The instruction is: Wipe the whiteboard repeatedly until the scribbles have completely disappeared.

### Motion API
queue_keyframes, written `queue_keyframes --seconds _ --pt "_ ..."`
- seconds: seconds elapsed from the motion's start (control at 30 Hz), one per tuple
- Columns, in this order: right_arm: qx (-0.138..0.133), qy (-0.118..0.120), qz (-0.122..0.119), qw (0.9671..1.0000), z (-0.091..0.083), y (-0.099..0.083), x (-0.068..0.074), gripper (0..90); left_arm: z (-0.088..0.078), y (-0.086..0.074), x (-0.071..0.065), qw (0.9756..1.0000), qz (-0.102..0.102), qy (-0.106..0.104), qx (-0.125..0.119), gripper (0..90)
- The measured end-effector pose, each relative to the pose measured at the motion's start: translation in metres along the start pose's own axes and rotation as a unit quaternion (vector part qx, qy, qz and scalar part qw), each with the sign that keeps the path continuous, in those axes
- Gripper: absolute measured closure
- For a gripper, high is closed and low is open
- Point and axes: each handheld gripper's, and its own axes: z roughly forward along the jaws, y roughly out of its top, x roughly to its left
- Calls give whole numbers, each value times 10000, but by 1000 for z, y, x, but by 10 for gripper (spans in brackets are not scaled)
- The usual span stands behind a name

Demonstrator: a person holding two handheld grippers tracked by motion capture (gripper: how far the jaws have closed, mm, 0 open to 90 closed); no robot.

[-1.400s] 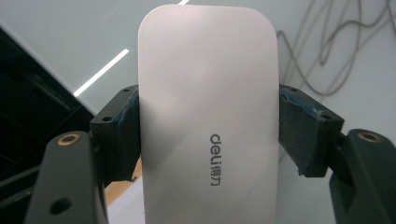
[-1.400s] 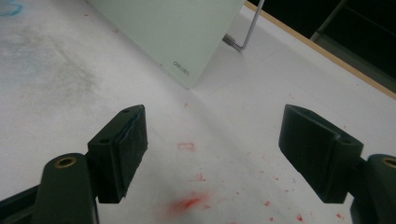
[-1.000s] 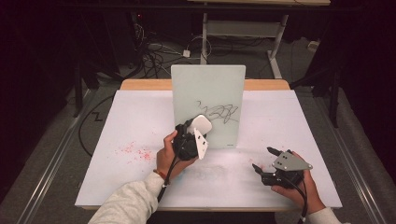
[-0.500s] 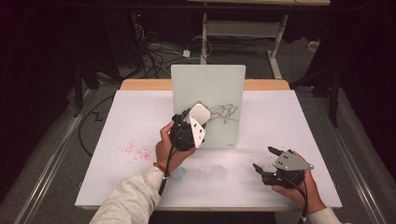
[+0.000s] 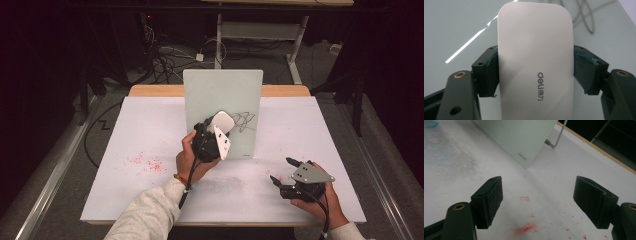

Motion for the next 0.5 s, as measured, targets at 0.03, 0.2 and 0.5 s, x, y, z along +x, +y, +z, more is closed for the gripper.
queue_keyframes --seconds 0.03,0.2,0.5 --pt "-3 -2 -1 10000 0 0 0 243 1 -2 -6 10000 65 -54 31 282" --pt "-23 58 13 10000 0 -1 0 242 5 -4 -24 9994 287 -155 96 281" --pt "-33 46 15 10000 -1 -1 -1 242 3 17 -7 9998 63 -153 -57 285"
